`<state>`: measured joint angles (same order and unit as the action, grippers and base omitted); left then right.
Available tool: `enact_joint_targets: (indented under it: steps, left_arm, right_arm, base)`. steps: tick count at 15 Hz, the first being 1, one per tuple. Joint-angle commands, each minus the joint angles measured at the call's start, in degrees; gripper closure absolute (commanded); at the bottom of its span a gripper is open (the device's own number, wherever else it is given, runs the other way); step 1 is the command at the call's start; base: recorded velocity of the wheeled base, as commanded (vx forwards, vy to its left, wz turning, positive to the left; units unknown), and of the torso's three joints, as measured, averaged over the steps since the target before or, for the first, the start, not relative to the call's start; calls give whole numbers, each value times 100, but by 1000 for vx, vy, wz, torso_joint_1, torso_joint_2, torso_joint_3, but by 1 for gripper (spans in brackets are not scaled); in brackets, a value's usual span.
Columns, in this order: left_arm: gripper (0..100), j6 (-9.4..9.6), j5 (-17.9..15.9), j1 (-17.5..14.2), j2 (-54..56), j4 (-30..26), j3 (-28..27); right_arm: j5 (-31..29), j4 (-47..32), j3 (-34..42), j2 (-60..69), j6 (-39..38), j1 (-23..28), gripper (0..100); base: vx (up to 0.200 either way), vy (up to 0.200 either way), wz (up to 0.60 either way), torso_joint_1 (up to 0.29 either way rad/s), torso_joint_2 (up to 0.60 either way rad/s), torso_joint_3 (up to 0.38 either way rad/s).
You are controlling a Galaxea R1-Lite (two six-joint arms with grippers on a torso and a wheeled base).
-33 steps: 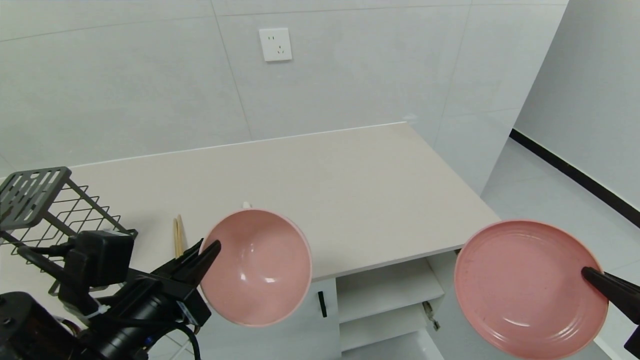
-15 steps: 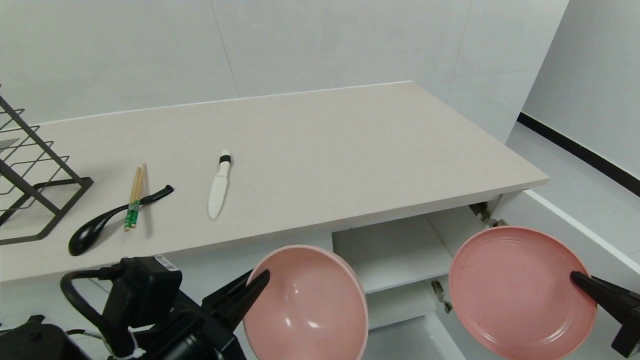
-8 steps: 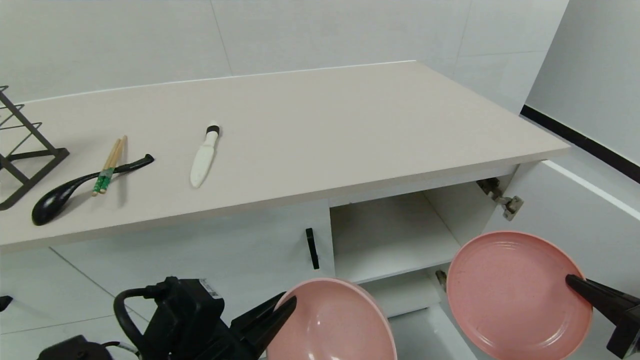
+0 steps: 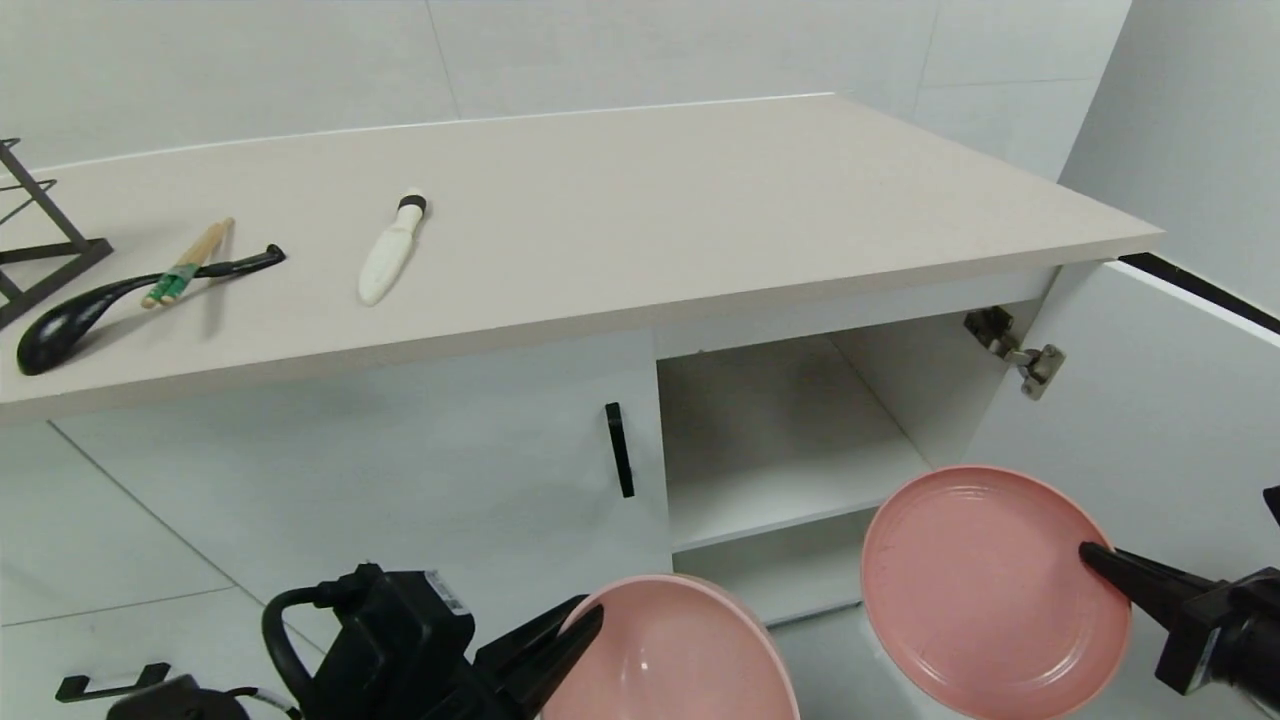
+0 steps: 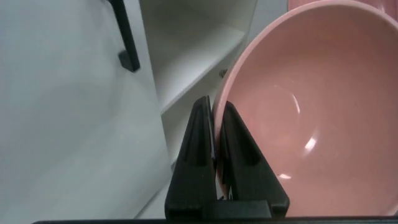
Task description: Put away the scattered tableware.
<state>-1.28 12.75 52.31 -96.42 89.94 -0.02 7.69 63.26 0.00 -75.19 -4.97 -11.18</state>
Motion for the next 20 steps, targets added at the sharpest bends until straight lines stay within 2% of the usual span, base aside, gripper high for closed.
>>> enact_joint_targets:
  steps: [1,5,9,12,15,17,20]
  left_arm:
    - [100,-4,8,-1,114,6,2]
    - [100,5,17,-1,475,6,2]
    - [100,14,254,-1,870,6,2]
    - [100,137,377,-1,1266,-3,2]
    - [100,163,377,-1,1863,-601,2]
    - [100,154,377,-10,2232,-1198,2]
    - [100,154,377,-37,2672,-1884,2]
  right_arm:
    - [4,196,0,-496,5,-130,100]
    - [13,231,0,-804,23,-534,100]
    - [13,600,0,-1182,32,-587,100]
    - [22,864,-9,-1657,251,-912,100]
    - [13,1699,0,-2307,269,-912,100]
    - [4,2252,0,-2711,269,-912,100]
    - [4,2674,0,-3107,269,-921,100]
  base:
    - [0,0,0,-100,286,119]
    - [0,0,0,-27,200,55]
    - [0,0,0,-3,14,10]
    - [0,0,0,0,0,0]
    - [0,0,0,0,0,0]
    - [200,-200,0,2,7,5]
    - [67,-67,0,1,2,2]
